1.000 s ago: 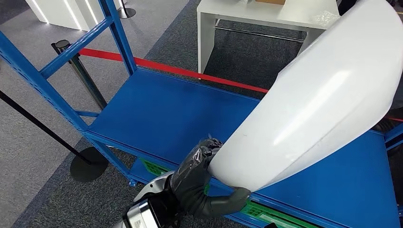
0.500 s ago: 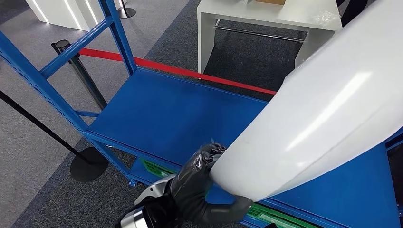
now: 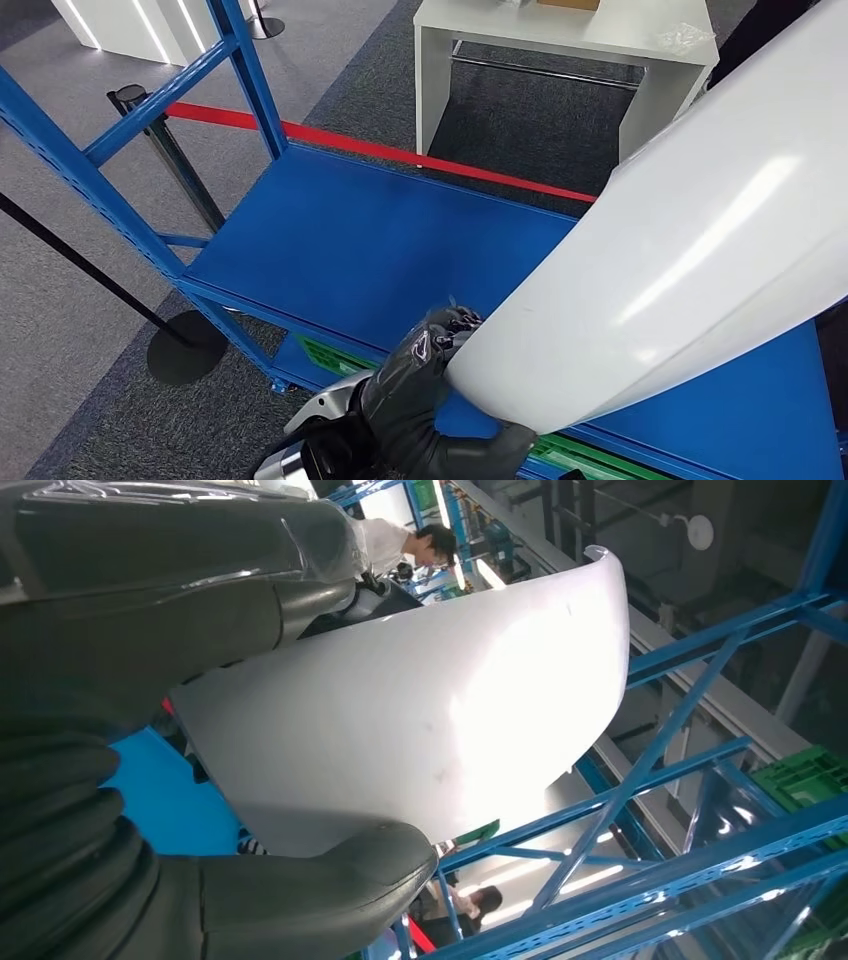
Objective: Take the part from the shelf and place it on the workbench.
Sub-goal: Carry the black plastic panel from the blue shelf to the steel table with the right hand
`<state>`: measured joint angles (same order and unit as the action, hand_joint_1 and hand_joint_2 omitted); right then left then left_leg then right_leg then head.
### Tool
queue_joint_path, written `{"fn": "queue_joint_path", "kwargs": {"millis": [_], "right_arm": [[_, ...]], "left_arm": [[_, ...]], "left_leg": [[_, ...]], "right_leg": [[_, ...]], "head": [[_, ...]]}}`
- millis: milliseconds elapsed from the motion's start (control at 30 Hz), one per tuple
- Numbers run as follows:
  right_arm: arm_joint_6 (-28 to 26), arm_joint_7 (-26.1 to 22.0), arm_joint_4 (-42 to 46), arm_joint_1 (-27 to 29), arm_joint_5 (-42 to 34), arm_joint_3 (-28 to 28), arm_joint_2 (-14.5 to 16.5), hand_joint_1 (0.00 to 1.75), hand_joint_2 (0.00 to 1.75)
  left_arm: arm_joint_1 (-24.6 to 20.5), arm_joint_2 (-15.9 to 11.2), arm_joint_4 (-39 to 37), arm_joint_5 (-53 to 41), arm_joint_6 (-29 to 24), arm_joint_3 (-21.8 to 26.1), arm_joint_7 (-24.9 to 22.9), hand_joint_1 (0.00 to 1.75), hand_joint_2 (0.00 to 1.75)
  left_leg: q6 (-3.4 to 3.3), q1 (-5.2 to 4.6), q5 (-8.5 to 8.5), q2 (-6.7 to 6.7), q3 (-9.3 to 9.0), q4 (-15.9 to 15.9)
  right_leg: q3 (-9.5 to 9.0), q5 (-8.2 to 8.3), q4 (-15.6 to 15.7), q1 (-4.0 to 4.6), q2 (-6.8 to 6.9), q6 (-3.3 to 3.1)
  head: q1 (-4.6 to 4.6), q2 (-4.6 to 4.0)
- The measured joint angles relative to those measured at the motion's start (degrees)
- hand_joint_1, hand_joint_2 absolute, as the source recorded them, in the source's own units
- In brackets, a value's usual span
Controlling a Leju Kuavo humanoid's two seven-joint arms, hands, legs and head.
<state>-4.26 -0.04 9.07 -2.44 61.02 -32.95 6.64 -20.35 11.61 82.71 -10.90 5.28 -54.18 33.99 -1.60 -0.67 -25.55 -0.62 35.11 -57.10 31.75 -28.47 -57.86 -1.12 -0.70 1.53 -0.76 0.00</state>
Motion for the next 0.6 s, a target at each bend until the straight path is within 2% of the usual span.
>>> {"fn": "queue_joint_path", "kwargs": {"millis": [67,167,200,233,267,333,367,400,467,500,533,600], "right_arm": [[-0.08,0.05,0.0,-0.02,-0.18,-0.14,-0.03,0.0,0.0],[-0.19,0.19,0.0,-0.03,-0.44,-0.31,-0.14,0.0,0.0],[-0.2,0.26,0.0,0.01,-0.5,-0.37,-0.21,0.0,0.0],[-0.22,0.3,0.0,0.04,-0.54,-0.41,-0.28,0.0,0.0],[-0.26,0.33,0.0,0.04,-0.56,-0.43,-0.35,0.0,0.0],[-0.37,0.34,-0.01,-0.07,-0.62,-0.48,-0.32,0.0,0.0],[-0.49,0.34,0.01,-0.13,-0.66,-0.56,-0.28,0.0,0.0],[-0.58,0.34,0.01,-0.17,-0.69,-0.69,-0.21,0.0,0.0],[-0.79,0.34,0.03,-0.18,-0.69,-0.99,-0.18,0.0,0.0],[-0.84,0.34,0.02,-0.18,-0.68,-1.12,-0.15,0.0,0.0],[-0.92,0.34,0.02,-0.19,-0.66,-1.22,-0.14,0.0,0.0],[-1.04,0.34,0.03,-0.24,-0.61,-1.39,-0.19,0.0,0.0]], "left_arm": [[-0.36,0.37,0.02,-0.03,0.05,-0.23,0.0,1.75,1.75],[-0.76,0.51,-0.05,-0.06,0.22,-0.67,-0.01,1.75,1.75],[-0.76,0.5,-0.11,-0.07,0.29,-0.76,-0.02,1.75,1.75],[-0.76,0.49,-0.17,-0.08,0.37,-0.84,-0.02,1.75,1.75],[-0.77,0.48,-0.21,-0.08,0.48,-0.9,-0.02,1.75,1.75],[-0.85,0.48,-0.26,-0.05,0.74,-1.06,-0.01,1.75,1.75],[-0.97,0.5,-0.28,-0.02,0.85,-1.14,0.0,1.75,1.75],[-1.12,0.52,-0.3,0.02,0.97,-1.25,0.01,1.75,1.75],[-1.38,0.58,-0.31,0.11,1.14,-1.5,0.08,1.75,1.75],[-1.45,0.56,-0.32,0.15,1.21,-1.62,0.12,1.75,1.75],[-1.52,0.54,-0.33,0.17,1.24,-1.71,0.15,1.75,1.75],[-1.71,0.5,-0.36,0.23,1.24,-1.78,0.21,1.75,1.75]], "left_leg": [[-0.45,0.43,0.68,0.18,-0.85,1.32],[-0.62,0.79,0.96,0.36,-1.19,1.9],[-0.53,0.86,0.94,0.36,-1.14,1.86],[-0.35,0.99,0.91,0.34,-1.1,1.76],[-0.05,1.21,0.82,0.32,-1.06,1.54],[1.0,1.6,0.32,0.25,-0.8,0.49],[1.52,1.63,0.04,0.17,-0.52,-0.25],[1.94,1.55,-0.12,0.08,-0.23,-0.82],[2.34,1.41,0.05,-0.06,0.18,-1.23],[2.47,1.45,0.07,-0.03,0.26,-1.21],[2.6,1.51,-0.44,0.05,0.49,-1.66],[2.83,1.6,-3.52,0.24,2.07,-5.48]], "right_leg": [[0.71,-1.61,-2.09,0.11,0.04,0.34],[5.33,-6.62,-12.28,-0.13,0.09,1.05],[6.53,-7.36,-14.8,-0.35,0.1,1.29],[6.65,-6.93,-15.06,-0.59,0.12,1.54],[5.59,-5.47,-12.99,-0.88,0.17,1.85],[1.73,-2.05,-5.42,-1.48,0.16,2.68],[0.4,-1.12,-2.82,-1.64,0.01,2.63],[-0.16,-0.84,-1.64,-1.69,-0.17,2.37],[0.18,-0.82,-2.06,-1.56,-0.43,1.18],[0.36,-0.67,-2.23,-1.54,-0.39,0.79],[0.53,-0.48,-2.3,-1.53,-0.35,0.41],[1.02,-0.03,-2.3,-1.44,-0.19,-0.35]], "head": [[0.23,0.0],[1.01,0.0],[1.17,0.0],[1.23,0.0],[1.28,0.0],[1.48,0.0],[1.69,0.0],[1.7,0.0],[1.35,0.0],[1.01,0.0],[0.73,0.0],[0.17,0.0]]}}
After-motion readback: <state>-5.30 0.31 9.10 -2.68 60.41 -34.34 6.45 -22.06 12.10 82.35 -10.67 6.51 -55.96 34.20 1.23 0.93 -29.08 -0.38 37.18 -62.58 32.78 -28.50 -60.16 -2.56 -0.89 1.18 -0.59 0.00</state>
